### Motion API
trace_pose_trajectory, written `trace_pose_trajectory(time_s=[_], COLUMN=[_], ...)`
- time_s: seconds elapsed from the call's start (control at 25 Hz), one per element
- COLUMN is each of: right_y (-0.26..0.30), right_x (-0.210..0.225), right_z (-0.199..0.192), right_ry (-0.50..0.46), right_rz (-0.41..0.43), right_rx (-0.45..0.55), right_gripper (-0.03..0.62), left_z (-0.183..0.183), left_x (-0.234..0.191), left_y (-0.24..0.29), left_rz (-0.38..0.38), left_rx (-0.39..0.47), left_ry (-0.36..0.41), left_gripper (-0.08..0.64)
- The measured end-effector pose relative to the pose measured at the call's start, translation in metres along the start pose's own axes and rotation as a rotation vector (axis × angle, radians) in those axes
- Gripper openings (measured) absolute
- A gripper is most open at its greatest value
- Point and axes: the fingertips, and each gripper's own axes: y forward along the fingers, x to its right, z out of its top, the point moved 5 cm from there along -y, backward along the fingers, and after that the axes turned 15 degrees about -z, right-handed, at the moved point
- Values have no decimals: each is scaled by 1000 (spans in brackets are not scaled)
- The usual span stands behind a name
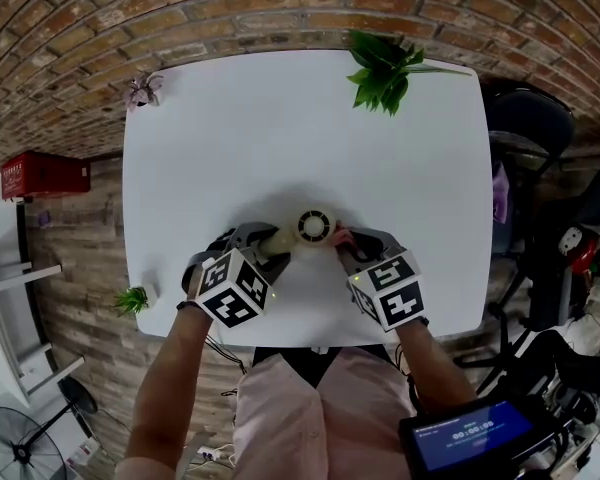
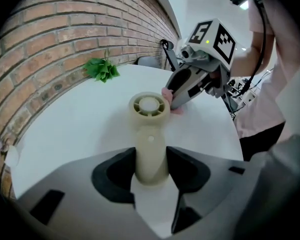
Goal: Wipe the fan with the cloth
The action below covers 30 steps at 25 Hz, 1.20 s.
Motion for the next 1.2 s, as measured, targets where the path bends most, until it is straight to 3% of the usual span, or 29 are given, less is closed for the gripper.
trace_pose_trajectory(time_s=[0.52,0.88,1.2], right_y=[-4,-8,-10], right_x=[14,23,28], right_z=[-4,-8,-9], right_ry=[7,-27,-41], right_rz=[-11,-11,18], right_rx=[-6,6,16], right_gripper=[54,54,55], left_z=[9,20,30], left_x=[1,4,14], left_y=[6,11,19], left_rz=[-64,-114,-118], left_rx=[-149,-307,-475], left_ry=[133,304,510], left_gripper=[196,195,195])
